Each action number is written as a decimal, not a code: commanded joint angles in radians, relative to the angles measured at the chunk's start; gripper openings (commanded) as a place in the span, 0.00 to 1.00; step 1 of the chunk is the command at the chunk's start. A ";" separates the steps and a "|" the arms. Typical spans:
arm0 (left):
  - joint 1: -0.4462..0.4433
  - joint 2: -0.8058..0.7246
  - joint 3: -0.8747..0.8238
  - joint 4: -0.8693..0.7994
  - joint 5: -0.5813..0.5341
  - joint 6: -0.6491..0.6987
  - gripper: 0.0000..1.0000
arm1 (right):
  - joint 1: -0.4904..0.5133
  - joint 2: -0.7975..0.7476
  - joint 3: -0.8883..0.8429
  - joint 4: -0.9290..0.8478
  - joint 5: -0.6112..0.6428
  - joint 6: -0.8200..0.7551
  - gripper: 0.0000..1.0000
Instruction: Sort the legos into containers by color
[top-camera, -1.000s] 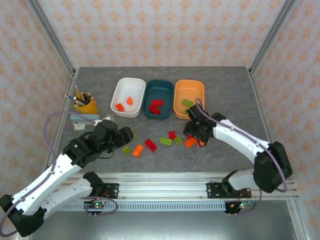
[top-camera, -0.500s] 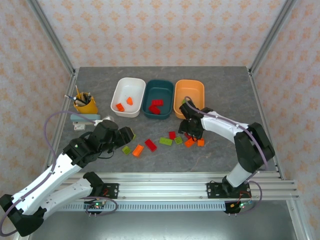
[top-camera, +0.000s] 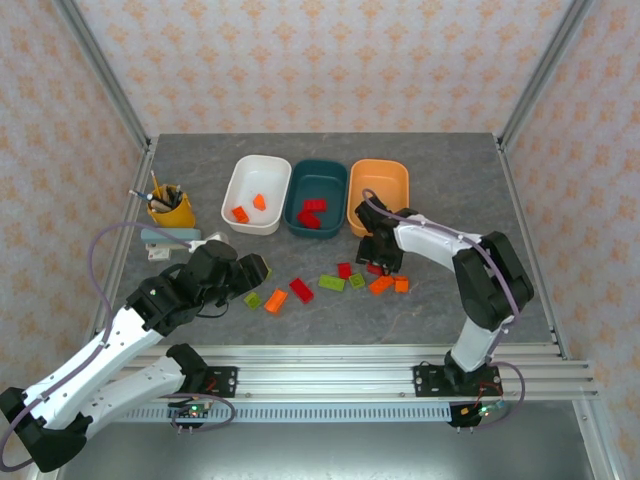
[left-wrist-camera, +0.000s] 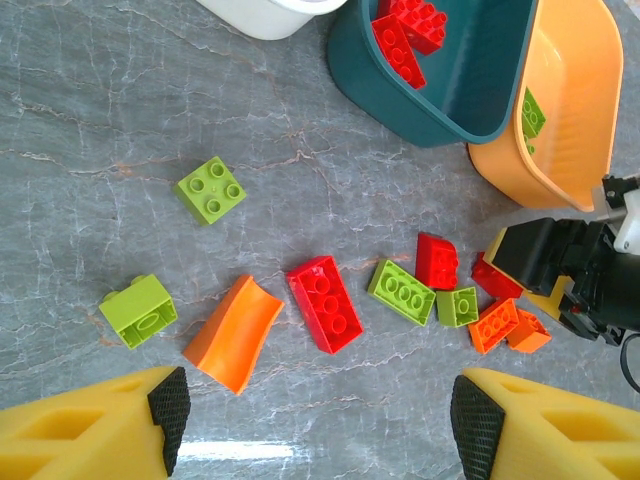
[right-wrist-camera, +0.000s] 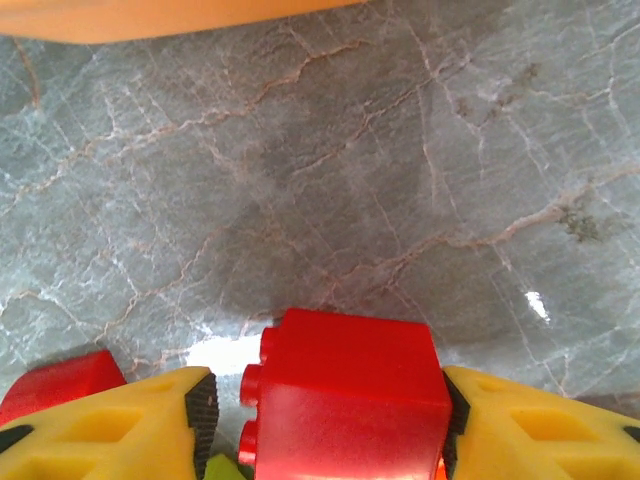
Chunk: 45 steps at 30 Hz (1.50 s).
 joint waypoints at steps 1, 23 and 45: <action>-0.008 -0.004 -0.005 -0.012 -0.022 -0.007 0.72 | -0.003 0.019 0.022 -0.035 0.026 -0.007 0.58; -0.023 0.044 0.200 -0.024 -0.205 0.037 0.72 | 0.122 0.164 0.577 -0.166 0.155 -0.151 0.36; -0.023 0.127 0.263 0.014 -0.191 0.057 0.73 | 0.119 0.702 1.188 -0.435 0.262 -0.059 0.38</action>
